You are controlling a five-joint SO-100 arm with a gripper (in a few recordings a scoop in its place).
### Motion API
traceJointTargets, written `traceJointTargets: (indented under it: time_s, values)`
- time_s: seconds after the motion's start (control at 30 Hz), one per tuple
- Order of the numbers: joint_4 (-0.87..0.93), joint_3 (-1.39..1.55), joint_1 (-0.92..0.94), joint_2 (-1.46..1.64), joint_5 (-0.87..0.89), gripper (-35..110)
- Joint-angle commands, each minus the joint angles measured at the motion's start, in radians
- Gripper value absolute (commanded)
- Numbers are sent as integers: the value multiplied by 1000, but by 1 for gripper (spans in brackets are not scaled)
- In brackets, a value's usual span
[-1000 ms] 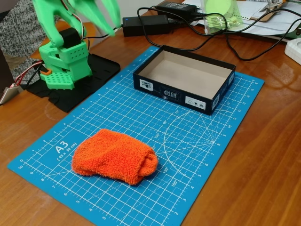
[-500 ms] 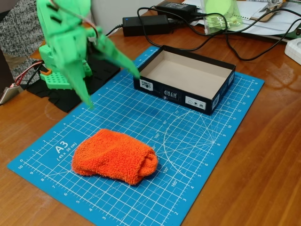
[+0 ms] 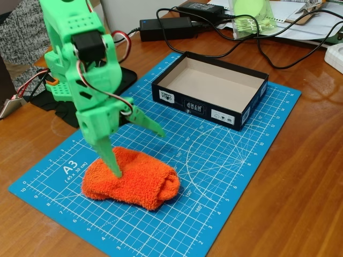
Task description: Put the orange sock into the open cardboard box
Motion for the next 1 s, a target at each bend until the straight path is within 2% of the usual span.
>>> traceJointTargets:
  time_s: [0.0, 0.1, 0.37, 0.57, 0.67, 0.7, 0.73, 0.8, 0.9, 0.97]
  values:
    - [23, -23, -9, -15, -29, 56]
    - [-8, 11, -8, -35, -66, 56]
    - [-272, 110, 66, -133, -150, 56]
    - [-414, 69, 115, -276, -184, 56]
    - [-437, 64, 127, -299, -192, 48]
    - [-436, 61, 127, -299, -187, 41]
    - [-437, 58, 126, -299, -158, 23]
    - [-437, 51, 121, -304, -127, 1]
    - [-431, 54, 112, -291, -100, 0]
    - [-362, 38, 103, -275, -84, 0]
